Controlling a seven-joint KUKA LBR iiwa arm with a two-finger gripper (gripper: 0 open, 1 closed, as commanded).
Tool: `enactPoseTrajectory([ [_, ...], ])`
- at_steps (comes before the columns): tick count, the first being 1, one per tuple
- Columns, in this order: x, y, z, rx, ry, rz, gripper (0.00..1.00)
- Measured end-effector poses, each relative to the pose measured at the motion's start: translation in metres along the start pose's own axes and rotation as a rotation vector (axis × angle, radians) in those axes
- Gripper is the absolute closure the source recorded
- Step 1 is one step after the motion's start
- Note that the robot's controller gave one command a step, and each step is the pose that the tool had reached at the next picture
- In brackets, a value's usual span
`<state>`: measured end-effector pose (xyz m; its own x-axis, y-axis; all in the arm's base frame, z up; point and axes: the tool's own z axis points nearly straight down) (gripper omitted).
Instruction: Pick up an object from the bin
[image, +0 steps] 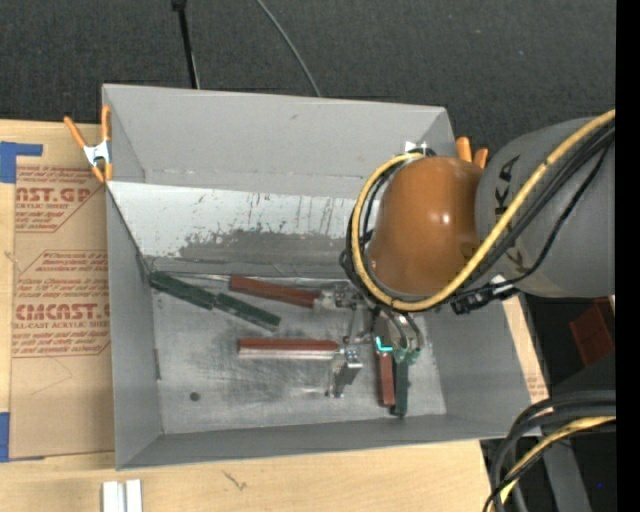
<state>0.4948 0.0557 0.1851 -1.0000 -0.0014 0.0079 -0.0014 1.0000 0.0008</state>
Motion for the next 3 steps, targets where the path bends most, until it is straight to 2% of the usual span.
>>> enactPoseTrajectory([
  [1, -0.002, 0.000, -0.004, 0.000, -0.008, 0.001, 0.00],
  [2, -0.041, -0.002, 0.113, 0.001, 0.001, -0.077, 1.00],
  [3, -0.041, -0.002, 0.113, 0.001, 0.001, -0.077, 1.00],
])
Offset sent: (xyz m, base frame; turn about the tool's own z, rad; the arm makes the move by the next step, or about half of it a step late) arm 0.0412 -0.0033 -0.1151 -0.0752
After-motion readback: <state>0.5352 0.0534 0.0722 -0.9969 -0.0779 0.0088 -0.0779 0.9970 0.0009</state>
